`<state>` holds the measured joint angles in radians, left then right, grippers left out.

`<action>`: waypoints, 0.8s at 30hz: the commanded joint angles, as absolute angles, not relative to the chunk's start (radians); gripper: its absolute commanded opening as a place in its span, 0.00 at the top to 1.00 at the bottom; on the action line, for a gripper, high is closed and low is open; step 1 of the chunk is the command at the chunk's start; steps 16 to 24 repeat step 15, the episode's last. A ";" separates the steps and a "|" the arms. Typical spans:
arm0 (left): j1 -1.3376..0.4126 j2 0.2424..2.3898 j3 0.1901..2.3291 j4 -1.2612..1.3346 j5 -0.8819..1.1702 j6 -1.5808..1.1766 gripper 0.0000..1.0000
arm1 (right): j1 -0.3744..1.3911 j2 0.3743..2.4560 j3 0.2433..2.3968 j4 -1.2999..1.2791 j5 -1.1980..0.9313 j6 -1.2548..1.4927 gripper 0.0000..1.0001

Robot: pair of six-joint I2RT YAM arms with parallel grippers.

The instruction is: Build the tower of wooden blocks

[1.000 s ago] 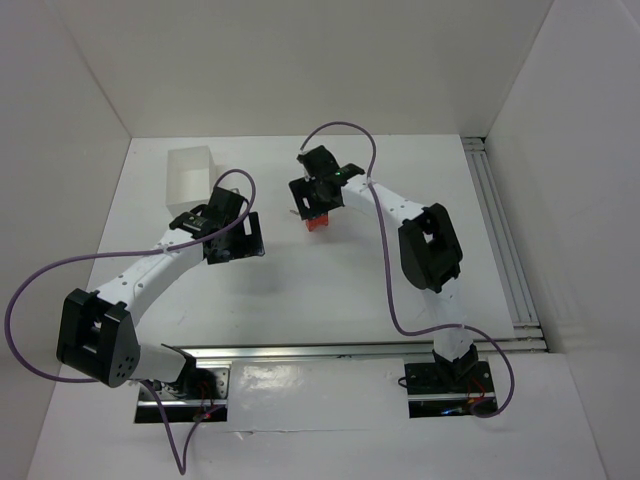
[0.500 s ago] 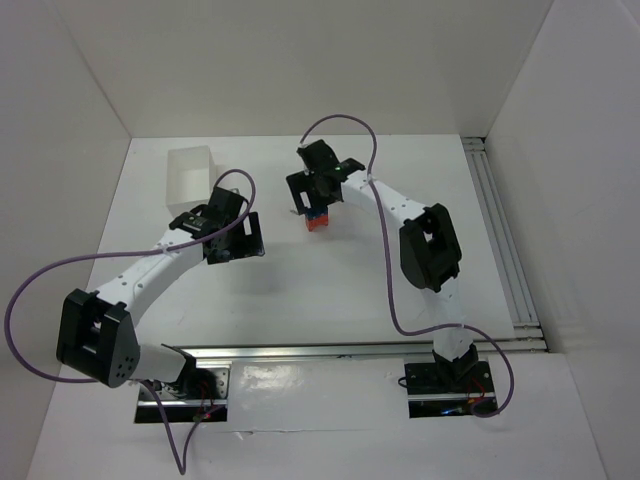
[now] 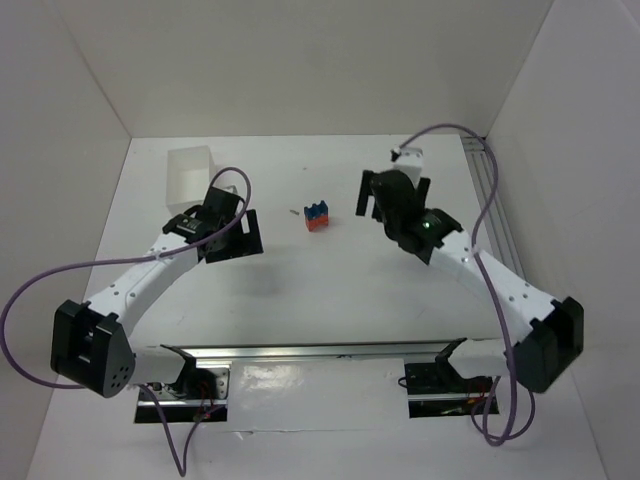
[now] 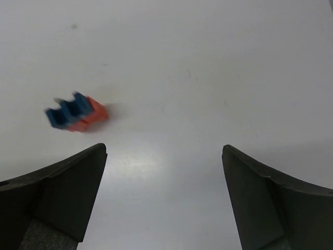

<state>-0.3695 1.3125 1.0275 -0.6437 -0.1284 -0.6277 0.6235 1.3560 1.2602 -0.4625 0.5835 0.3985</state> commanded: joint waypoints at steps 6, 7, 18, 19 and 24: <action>-0.373 1.258 1.045 -0.643 -0.098 -0.606 0.01 | 0.621 1.088 0.852 -0.653 0.788 0.742 0.01; -0.373 1.258 1.045 -0.643 -0.098 -0.606 0.01 | 0.621 1.068 0.818 -0.669 0.788 0.759 0.01; -0.373 1.236 1.045 -0.643 -0.098 -0.606 0.01 | 0.621 0.960 0.770 -0.715 0.821 0.821 0.01; -0.373 1.236 1.045 -0.643 -0.098 -0.606 0.01 | 0.621 0.960 0.770 -0.715 0.821 0.821 0.01; -0.373 1.236 1.045 -0.643 -0.098 -0.606 0.01 | 0.621 0.960 0.770 -0.715 0.821 0.821 0.01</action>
